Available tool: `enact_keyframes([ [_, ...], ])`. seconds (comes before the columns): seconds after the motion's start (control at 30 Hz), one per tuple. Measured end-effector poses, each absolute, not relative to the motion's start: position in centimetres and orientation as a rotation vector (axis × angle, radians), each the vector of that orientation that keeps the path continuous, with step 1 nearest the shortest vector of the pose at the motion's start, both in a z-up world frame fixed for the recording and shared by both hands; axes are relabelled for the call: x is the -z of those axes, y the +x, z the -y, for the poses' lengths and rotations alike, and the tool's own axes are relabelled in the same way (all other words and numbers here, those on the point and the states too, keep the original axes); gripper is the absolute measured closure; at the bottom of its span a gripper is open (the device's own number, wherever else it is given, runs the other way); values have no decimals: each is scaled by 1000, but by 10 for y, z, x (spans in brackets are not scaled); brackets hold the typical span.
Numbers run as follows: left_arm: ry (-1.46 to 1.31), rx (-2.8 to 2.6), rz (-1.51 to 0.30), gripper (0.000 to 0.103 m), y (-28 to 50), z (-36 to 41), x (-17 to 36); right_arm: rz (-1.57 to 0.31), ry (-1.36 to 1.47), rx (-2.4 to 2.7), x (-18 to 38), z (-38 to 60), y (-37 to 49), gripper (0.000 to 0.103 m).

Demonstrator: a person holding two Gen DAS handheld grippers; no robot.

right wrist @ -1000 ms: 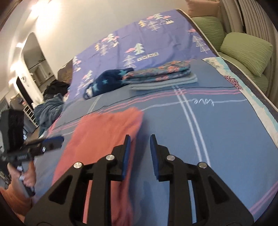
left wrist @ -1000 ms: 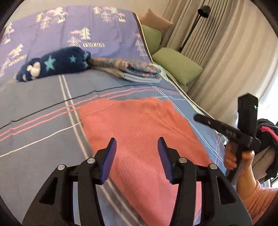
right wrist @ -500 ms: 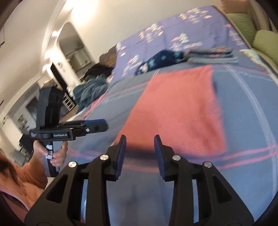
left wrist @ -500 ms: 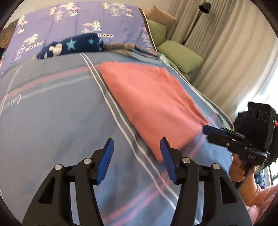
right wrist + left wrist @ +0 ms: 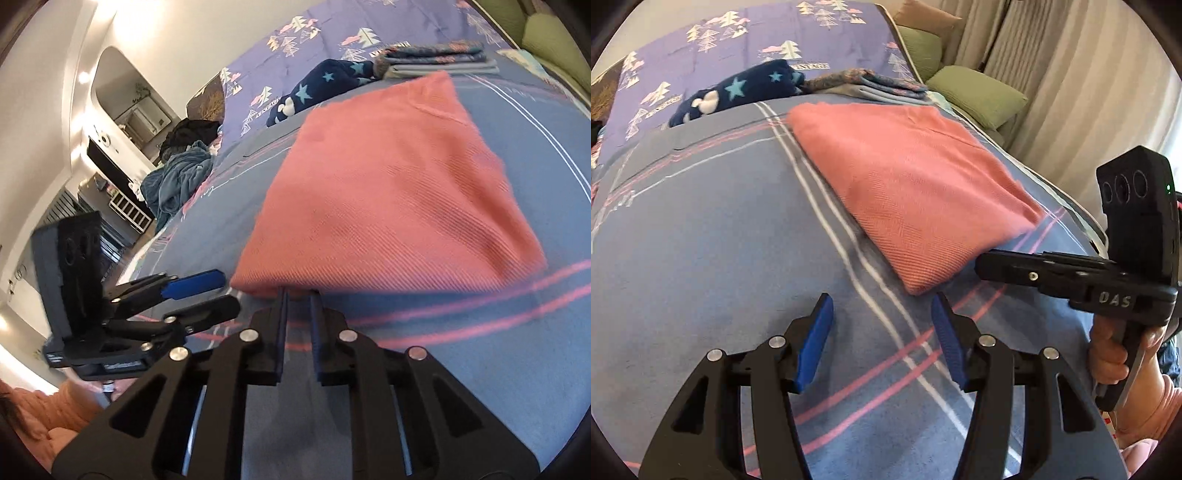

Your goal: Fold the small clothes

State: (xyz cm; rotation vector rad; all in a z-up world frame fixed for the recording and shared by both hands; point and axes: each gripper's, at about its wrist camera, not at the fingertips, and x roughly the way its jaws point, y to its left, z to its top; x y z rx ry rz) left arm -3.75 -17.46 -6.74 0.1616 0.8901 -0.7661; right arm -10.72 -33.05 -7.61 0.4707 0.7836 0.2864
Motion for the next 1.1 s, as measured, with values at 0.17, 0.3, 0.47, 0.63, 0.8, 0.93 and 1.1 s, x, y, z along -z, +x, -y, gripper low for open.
enact_keyframes([
  [0.17,122,699,-881,47,-31,152,62,-797,447,-274,74,317,-87,91],
  [0.3,73,667,-887,47,-28,137,61,-827,409,-262,78,306,-88,91],
  [0.47,72,661,-880,47,-23,135,60,-819,428,-254,83,305,-82,91],
  [0.63,20,634,-886,47,-13,129,57,-849,363,-397,83,288,-83,91],
  [0.8,10,615,-905,47,-3,124,62,-899,383,-568,87,280,-95,91],
  [0.93,10,653,-905,47,-5,133,60,-792,387,-496,65,305,-111,91],
  [1.1,77,746,-870,45,-11,165,53,-728,461,-212,57,381,-115,89],
])
